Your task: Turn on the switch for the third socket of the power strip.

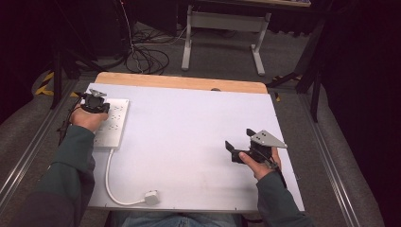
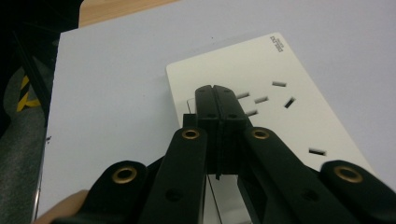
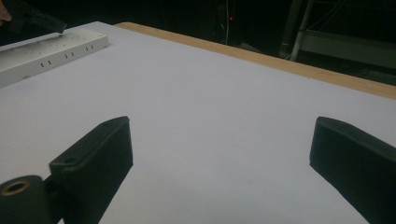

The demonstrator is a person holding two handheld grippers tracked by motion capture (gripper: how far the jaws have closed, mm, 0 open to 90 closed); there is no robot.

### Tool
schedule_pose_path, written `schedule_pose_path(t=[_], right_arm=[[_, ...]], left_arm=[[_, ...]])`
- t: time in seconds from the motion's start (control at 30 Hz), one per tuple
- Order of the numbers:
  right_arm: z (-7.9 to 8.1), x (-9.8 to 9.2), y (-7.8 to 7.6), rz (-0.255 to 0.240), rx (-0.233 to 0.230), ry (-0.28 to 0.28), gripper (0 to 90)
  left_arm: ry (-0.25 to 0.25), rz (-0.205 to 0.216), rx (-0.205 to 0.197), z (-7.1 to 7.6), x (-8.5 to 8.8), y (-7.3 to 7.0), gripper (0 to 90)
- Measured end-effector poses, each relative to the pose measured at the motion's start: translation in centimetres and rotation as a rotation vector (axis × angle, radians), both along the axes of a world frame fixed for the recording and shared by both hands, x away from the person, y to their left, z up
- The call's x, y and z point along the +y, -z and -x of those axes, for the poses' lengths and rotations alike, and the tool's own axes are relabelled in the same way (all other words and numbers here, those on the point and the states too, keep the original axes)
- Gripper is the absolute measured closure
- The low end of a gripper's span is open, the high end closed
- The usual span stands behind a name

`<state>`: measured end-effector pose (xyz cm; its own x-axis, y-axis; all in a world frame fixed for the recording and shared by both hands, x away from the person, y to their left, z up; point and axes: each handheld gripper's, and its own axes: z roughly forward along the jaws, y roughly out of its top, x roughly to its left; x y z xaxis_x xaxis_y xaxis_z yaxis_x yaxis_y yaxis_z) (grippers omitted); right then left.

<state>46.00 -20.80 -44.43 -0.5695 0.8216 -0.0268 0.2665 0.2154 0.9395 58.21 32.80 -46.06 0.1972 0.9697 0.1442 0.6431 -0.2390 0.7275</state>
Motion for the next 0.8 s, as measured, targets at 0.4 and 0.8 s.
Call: schedule_pose_path(t=[0.4,0.8], right_arm=[[0.09,-0.05,-0.01,0.001,0.002,0.004,6.5],[0.14,-0.11,-0.07,-0.001,0.0,0.005,6.5]], left_arm=[[0.003,0.013,0.012,0.01,0.24,0.23,90.0],[0.002,0.003,0.02,0.2,0.06,0.46,90.0]])
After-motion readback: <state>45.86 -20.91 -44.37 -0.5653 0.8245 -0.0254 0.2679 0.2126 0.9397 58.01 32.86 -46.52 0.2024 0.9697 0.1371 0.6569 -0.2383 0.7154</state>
